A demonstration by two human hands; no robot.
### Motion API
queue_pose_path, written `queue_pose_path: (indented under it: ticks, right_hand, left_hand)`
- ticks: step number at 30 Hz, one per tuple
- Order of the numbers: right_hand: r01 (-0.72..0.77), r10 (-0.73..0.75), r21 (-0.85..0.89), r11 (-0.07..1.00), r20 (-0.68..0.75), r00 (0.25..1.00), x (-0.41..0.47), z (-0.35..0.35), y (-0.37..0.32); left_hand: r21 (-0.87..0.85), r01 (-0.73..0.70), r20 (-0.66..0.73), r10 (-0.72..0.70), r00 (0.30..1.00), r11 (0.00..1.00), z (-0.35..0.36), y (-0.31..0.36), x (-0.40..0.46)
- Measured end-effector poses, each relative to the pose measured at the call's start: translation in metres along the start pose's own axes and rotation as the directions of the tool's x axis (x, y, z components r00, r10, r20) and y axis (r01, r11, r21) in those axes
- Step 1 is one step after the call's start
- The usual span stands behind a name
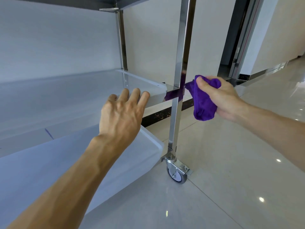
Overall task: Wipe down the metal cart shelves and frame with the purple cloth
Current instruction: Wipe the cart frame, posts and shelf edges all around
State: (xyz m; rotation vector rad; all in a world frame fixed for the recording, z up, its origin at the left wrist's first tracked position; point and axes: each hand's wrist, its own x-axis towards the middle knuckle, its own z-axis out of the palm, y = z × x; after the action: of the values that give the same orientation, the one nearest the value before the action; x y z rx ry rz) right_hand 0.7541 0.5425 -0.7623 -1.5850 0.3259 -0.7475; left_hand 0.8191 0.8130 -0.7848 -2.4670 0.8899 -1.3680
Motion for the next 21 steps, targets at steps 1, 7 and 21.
queue_pose_path:
  ticks: [1,7,21]
  right_hand:
    - [0.011,-0.012,-0.008,1.0,-0.008,1.0,0.004,-0.001,-0.02]
    - [0.146,-0.146,-0.08,0.986,0.012,0.989,0.024,0.009,-0.087]
    - [0.256,-0.259,0.049,0.965,0.291,0.921,0.001,0.032,-0.092]
  left_hand:
    - [-0.006,0.001,-0.002,-0.001,1.0,1.0,-0.001,-0.001,-0.001]
    - [-0.057,-0.015,-0.022,0.014,1.0,0.998,-0.007,-0.011,-0.015]
    - [-0.346,0.134,0.202,-0.066,0.977,0.929,-0.08,-0.009,-0.022]
